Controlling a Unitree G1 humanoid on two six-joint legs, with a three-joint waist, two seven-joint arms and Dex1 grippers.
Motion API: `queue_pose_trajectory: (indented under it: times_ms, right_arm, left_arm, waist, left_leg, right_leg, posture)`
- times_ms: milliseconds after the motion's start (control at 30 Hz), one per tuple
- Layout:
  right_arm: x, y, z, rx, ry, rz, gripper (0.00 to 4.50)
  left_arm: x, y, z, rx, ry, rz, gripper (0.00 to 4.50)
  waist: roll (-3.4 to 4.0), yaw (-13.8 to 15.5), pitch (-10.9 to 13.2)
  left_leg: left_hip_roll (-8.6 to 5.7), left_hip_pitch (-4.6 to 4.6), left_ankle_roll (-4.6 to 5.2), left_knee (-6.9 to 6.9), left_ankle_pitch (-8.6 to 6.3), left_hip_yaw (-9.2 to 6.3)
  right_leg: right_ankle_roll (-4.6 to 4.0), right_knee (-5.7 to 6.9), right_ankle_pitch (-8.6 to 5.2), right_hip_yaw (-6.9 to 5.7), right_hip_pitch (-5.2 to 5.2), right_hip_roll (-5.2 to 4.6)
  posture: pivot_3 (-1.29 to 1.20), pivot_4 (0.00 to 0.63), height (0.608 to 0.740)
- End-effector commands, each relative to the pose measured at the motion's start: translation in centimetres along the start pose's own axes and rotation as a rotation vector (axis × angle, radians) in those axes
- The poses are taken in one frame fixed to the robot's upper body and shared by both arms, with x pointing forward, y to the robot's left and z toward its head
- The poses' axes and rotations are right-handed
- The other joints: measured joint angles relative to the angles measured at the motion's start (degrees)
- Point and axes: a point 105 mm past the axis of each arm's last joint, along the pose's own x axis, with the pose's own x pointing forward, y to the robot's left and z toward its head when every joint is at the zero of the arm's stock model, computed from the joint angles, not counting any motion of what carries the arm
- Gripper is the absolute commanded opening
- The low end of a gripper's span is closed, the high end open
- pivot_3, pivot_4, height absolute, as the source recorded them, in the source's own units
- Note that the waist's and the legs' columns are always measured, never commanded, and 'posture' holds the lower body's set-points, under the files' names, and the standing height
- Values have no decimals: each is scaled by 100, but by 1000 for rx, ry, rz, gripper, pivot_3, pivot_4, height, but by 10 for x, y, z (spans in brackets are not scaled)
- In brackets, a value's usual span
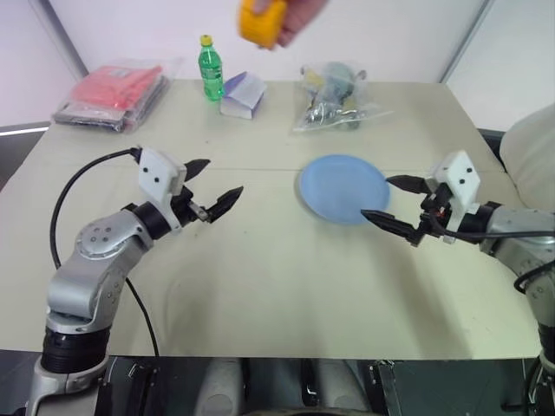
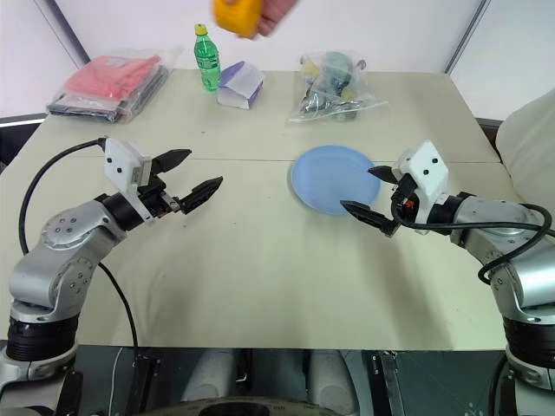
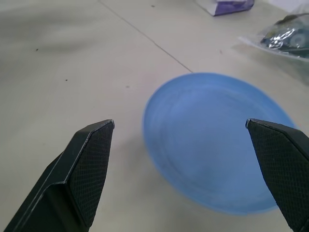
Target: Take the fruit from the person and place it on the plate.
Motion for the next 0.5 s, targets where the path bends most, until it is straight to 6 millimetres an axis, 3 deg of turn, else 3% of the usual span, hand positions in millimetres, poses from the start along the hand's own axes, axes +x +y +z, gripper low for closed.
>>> queue_pose_trajectory:
  times_ms: [33,100,233,500]
  right_arm:
    - [-4,-5,17,-42,-50,-29,4500]
    - [-1,-3,21,-34,-73,-25,4500]
    - [12,4,50,61,-231,3,4500]
    - [21,12,81,170,-395,51,4500]
  left_arm:
    - [1,3,14,50,-52,17,4485]
    - [3,5,17,72,-71,48,4485]
    - [11,18,38,221,-179,189,4485]
    - [27,16,62,381,-331,272,4485]
  waist:
    - [0,3,0]
    - [0,6,0]
    - [0,6,0]
    - [0,21,0]
  left_leg:
    - [0,0,0,0,0,0]
    - [0,-1,0,0,0,1]
    - [-1,-1,0,1,0,0]
    - [-1,-4,0,1,0,3]
  right_leg:
    - [0,0,0,0,0,0]
    - [0,0,0,0,0,0]
    - [1,0,1,0,0,0]
    - [1,-2,1,-1,1,-4]
  posture:
    - [0,150,731]
    - [0,150,731]
    - [0,150,731]
    - [0,150,731]
